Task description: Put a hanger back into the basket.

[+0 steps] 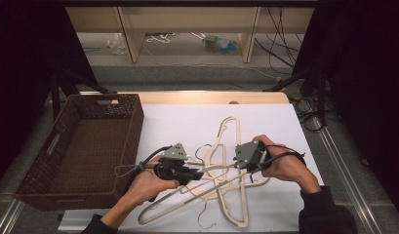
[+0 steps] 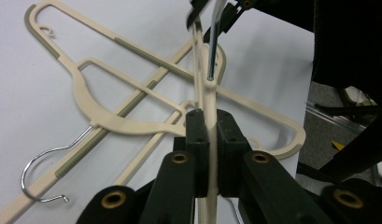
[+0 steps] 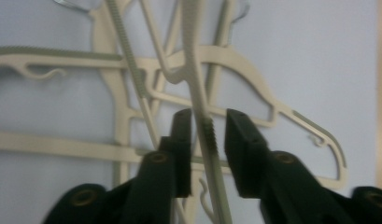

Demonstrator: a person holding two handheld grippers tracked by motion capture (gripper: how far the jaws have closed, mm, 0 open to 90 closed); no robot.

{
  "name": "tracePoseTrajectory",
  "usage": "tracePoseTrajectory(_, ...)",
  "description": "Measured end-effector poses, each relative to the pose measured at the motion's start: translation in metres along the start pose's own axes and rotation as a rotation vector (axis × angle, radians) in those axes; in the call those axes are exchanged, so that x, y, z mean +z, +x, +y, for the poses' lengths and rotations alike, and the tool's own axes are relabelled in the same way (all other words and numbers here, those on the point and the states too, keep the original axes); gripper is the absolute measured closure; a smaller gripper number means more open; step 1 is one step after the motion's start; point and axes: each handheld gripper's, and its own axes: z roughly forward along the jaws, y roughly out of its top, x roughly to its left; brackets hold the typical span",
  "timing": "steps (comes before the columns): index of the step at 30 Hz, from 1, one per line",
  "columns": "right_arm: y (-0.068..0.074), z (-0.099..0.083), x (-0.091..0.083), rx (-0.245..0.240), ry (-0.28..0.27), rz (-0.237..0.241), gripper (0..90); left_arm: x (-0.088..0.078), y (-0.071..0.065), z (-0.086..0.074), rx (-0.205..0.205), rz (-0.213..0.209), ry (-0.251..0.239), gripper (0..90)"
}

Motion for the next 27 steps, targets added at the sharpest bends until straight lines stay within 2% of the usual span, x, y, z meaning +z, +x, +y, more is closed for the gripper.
tracePoseTrajectory(2, 0.000, -0.001, -0.006, 0.050, -0.015, -0.012, 59.9, -0.002, 0.002, 0.000, -0.002, 0.001, -0.006, 85.8)
tracePoseTrajectory(3, 0.000, -0.002, -0.009, 0.075, -0.029, -0.035, 54.8, -0.003, 0.002, 0.000, -0.009, 0.004, -0.009, 85.8)
tracePoseTrajectory(4, 0.000, -0.003, -0.012, 0.125, -0.035, -0.058, 52.1, -0.005, 0.003, 0.001, -0.001, 0.013, -0.008, 85.8)
tracePoseTrajectory(5, -0.001, -0.004, -0.015, 0.149, -0.030, -0.072, 50.7, -0.005, 0.003, 0.001, -0.001, 0.013, -0.008, 85.8)
tracePoseTrajectory(6, -0.001, -0.005, -0.018, 0.154, -0.027, -0.083, 48.9, -0.008, 0.003, 0.002, -0.004, 0.018, -0.020, 85.8)
tracePoseTrajectory(7, 0.001, -0.005, -0.021, 0.185, -0.034, -0.100, 47.1, -0.011, 0.002, 0.003, -0.010, 0.019, -0.027, 85.8)
tracePoseTrajectory(13, 0.007, -0.004, -0.042, 0.239, -0.077, -0.169, 41.7, -0.029, -0.001, 0.010, -0.031, 0.043, -0.071, 85.8)
tracePoseTrajectory(15, 0.010, -0.003, -0.049, 0.239, -0.097, -0.187, 39.5, -0.046, -0.002, 0.015, -0.058, 0.056, -0.116, 85.8)
tracePoseTrajectory(16, 0.010, -0.003, -0.049, 0.239, -0.097, -0.187, 39.5, -0.046, -0.002, 0.015, -0.058, 0.056, -0.116, 85.8)
tracePoseTrajectory(17, 0.015, -0.002, -0.056, 0.285, -0.140, -0.226, 38.5, -0.059, -0.002, 0.018, -0.075, 0.065, -0.153, 85.8)
tracePoseTrajectory(18, 0.018, -0.002, -0.059, 0.299, -0.149, -0.237, 37.5, -0.059, -0.002, 0.018, -0.075, 0.065, -0.153, 85.8)
tracePoseTrajectory(19, 0.020, -0.002, -0.063, 0.329, -0.180, -0.248, 36.6, -0.074, -0.001, 0.022, -0.091, 0.080, -0.190, 85.8)
tracePoseTrajectory(22, 0.028, -0.002, -0.072, 0.396, -0.262, -0.298, 34.9, -0.095, 0.001, 0.027, -0.124, 0.093, -0.263, 85.8)
tracePoseTrajectory(23, 0.028, -0.002, -0.072, 0.396, -0.262, -0.298, 34.9, -0.095, 0.001, 0.027, -0.124, 0.093, -0.263, 85.8)
tracePoseTrajectory(24, 0.034, -0.002, -0.077, 0.429, -0.302, -0.311, 34.4, -0.109, 0.002, 0.029, -0.129, 0.110, -0.300, 85.8)
tracePoseTrajectory(26, 0.039, -0.004, -0.076, 0.452, -0.319, -0.305, 32.8, -0.122, 0.003, 0.031, -0.139, 0.116, -0.330, 85.7)
tracePoseTrajectory(27, 0.042, -0.004, -0.074, 0.448, -0.316, -0.299, 32.8, -0.128, 0.004, 0.031, -0.146, 0.123, -0.343, 85.7)
